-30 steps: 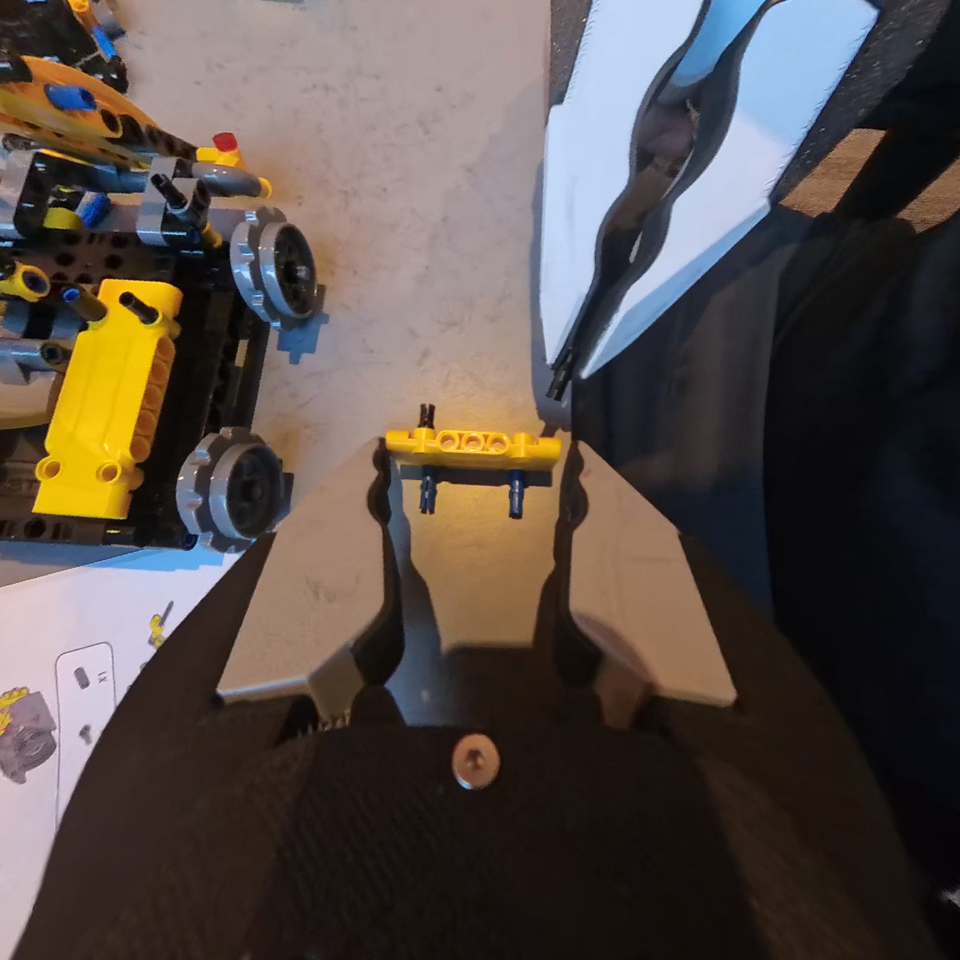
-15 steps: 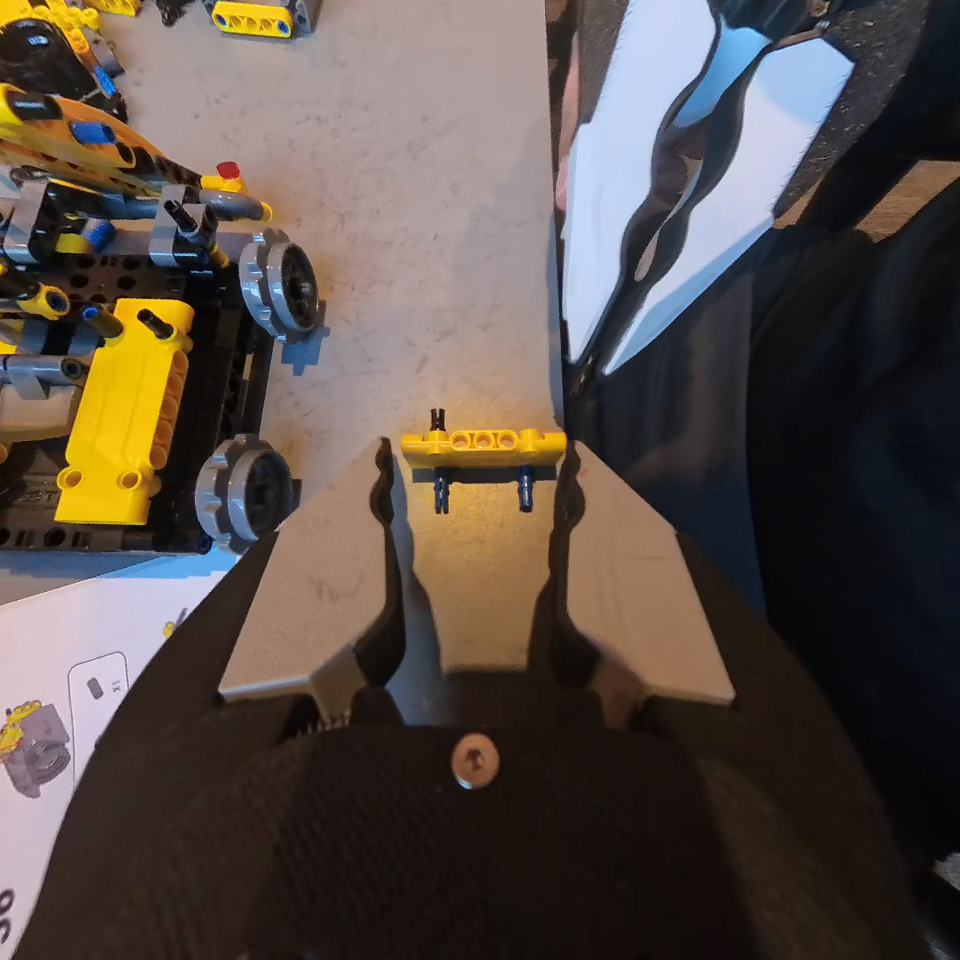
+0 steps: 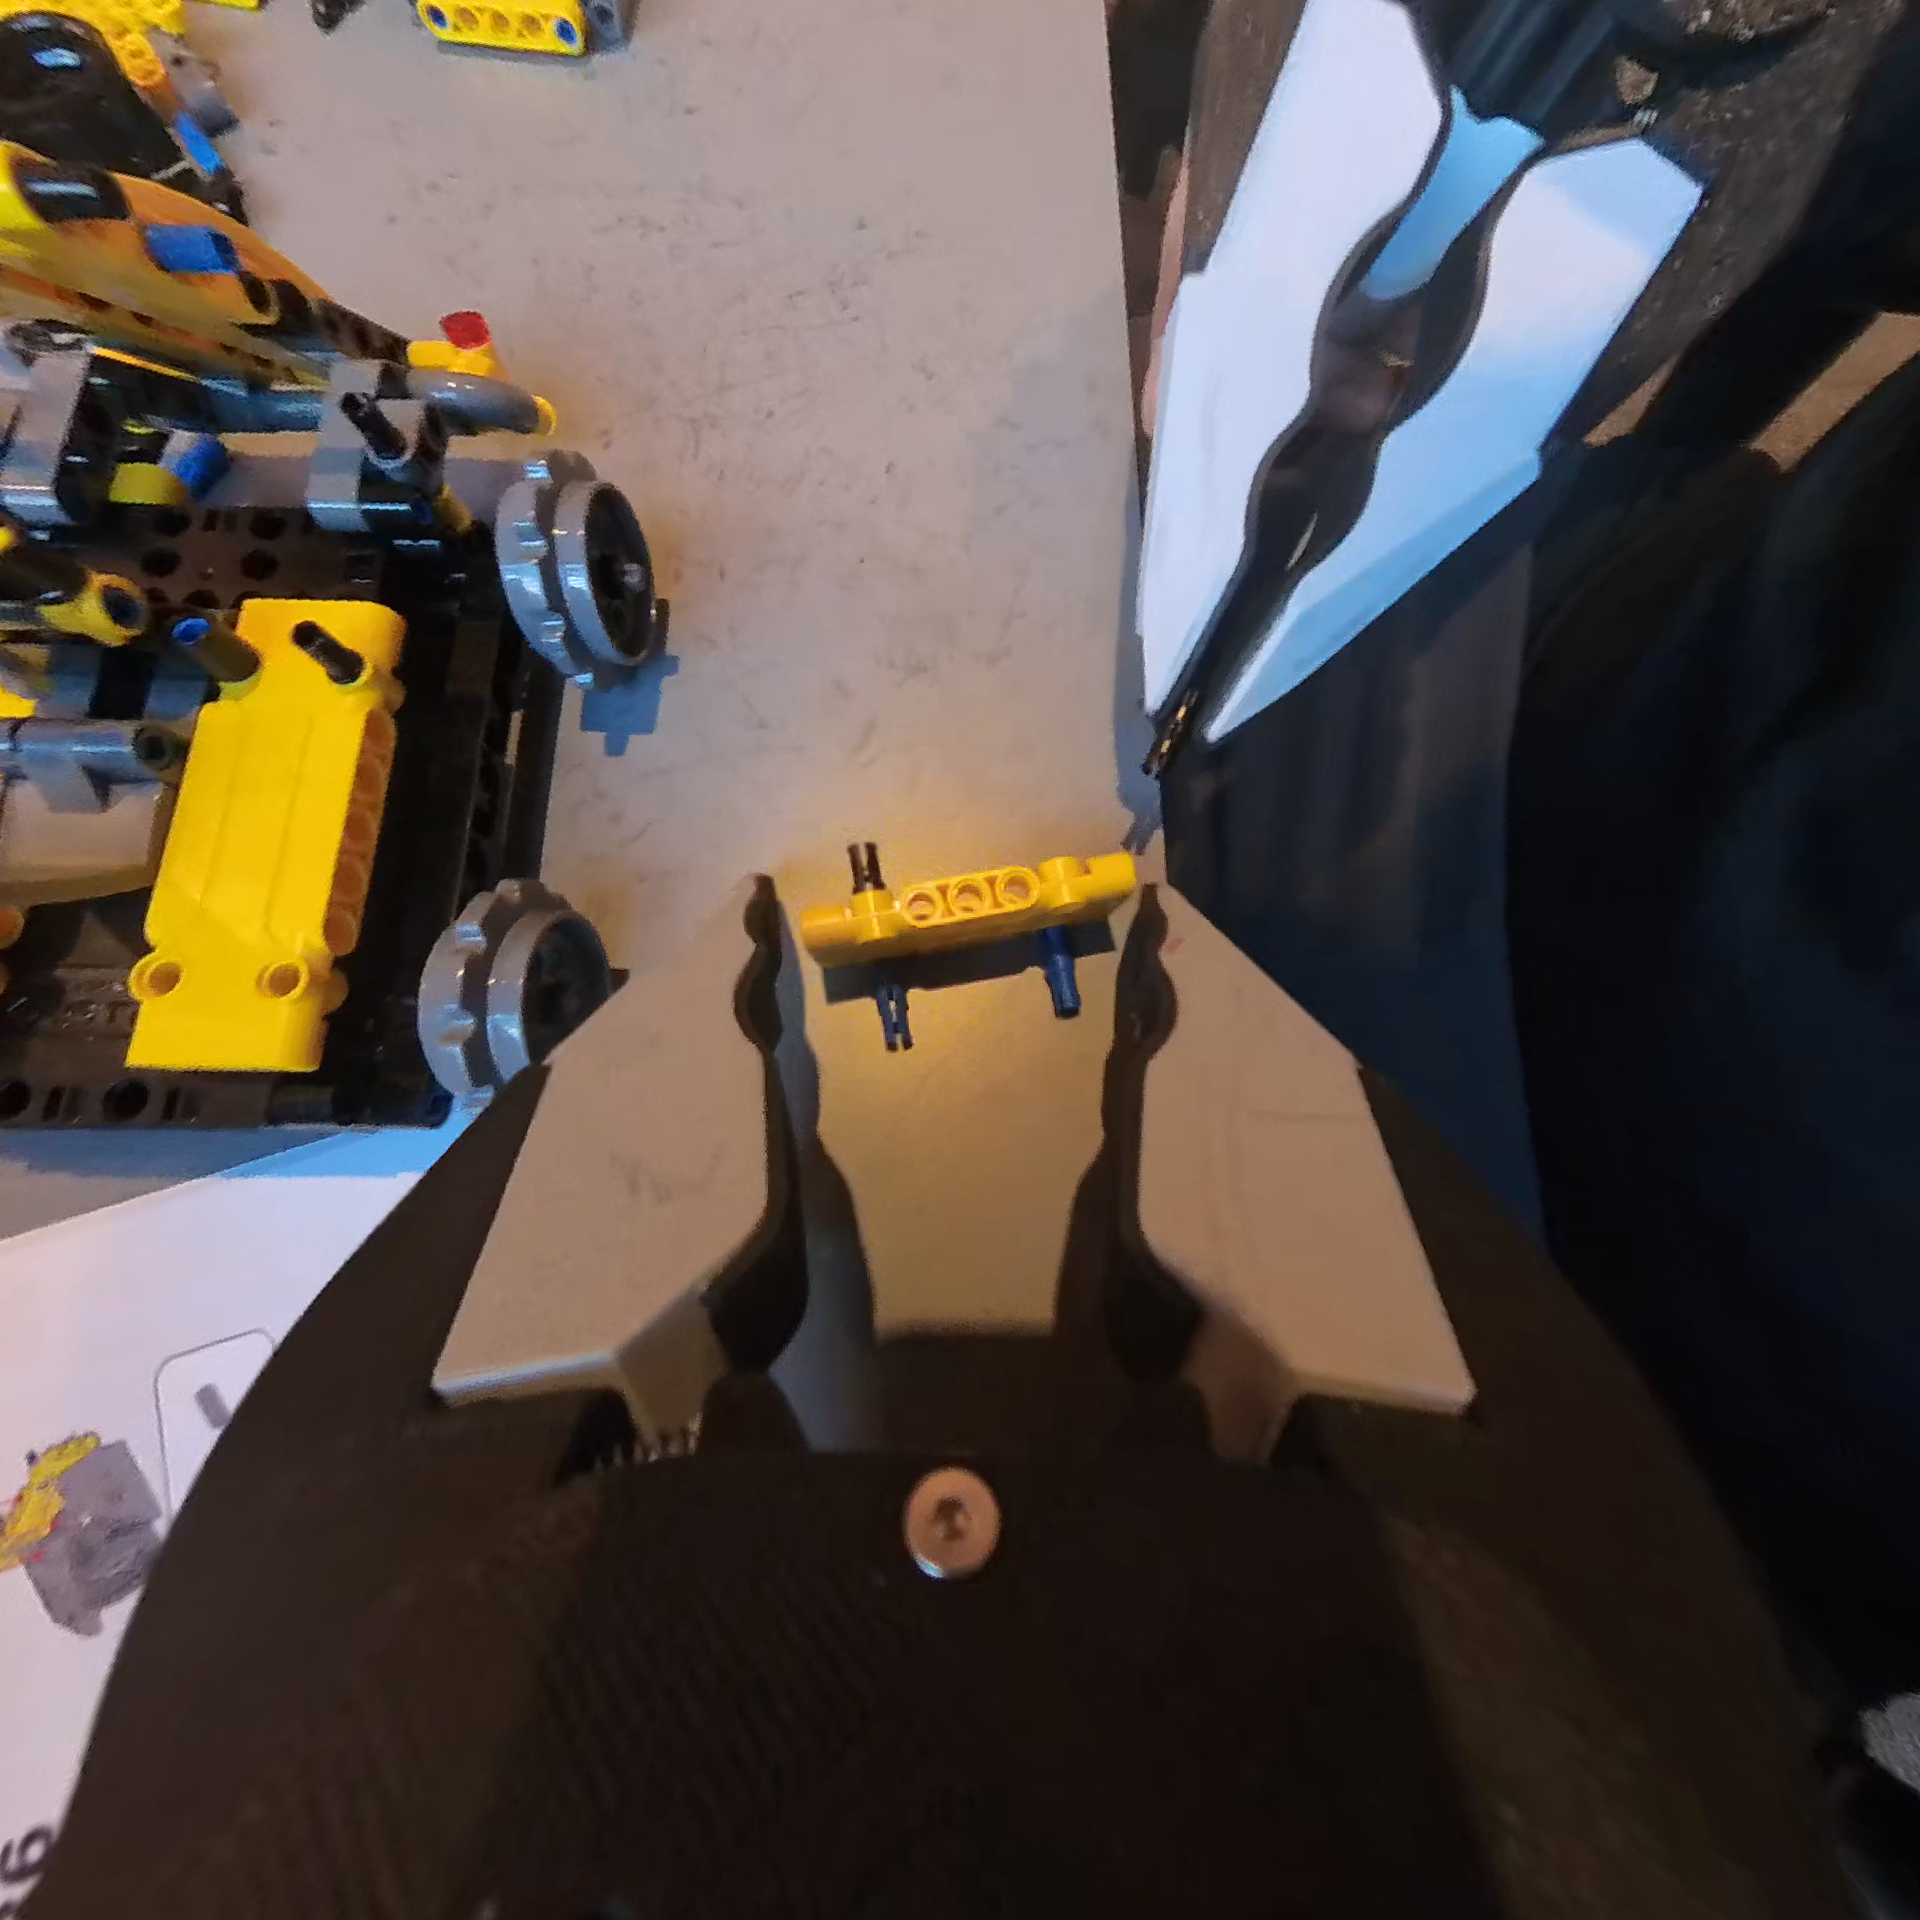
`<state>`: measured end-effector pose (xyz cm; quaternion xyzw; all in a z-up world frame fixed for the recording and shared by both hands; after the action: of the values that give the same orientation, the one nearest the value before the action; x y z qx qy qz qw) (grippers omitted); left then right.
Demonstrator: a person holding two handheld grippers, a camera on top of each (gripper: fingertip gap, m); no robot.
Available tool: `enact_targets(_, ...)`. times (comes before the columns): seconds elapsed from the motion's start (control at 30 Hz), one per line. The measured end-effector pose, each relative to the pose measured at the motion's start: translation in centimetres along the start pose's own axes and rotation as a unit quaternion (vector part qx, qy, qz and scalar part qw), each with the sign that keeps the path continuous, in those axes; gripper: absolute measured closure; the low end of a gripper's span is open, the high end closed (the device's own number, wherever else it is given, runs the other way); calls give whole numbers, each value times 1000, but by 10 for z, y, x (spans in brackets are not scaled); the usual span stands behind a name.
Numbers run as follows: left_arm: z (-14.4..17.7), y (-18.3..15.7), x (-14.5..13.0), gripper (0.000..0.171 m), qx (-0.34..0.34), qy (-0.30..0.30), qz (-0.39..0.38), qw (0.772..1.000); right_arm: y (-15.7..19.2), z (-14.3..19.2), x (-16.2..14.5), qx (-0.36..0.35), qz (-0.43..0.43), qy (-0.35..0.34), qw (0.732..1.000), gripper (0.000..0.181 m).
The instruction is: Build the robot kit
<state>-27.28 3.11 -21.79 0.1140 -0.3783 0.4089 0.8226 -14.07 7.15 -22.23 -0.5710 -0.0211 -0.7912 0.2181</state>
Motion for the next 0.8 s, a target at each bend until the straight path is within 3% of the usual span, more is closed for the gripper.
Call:
enact_targets(0.23,2,-8,3,98,43,-6,71,997,1,-2,-3,11,-5,4,1000,176)
enact_targets(0.47,5,-15,7,99,137,-17,144,980,2,1,1,8,-1,-4,1000,176)
enact_targets(0.6,-4,-16,3,101,156,6,132,979,3,2,2,8,1,-6,1000,176)
enact_targets(0.8,-8,-21,3,108,117,10,87,989,-2,5,0,2,-15,-9,1000,176)
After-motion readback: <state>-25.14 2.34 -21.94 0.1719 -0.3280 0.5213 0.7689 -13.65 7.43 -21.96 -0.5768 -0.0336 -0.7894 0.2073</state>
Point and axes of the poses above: each gripper's, where its closed fingertips meet, z back along the fingers, x out of its top, y = z × x across the jaws, the point moved 7 cm from there along z, back along the fingers, and after that the axes turned 7 degrees about z, right-handed, at the moved point
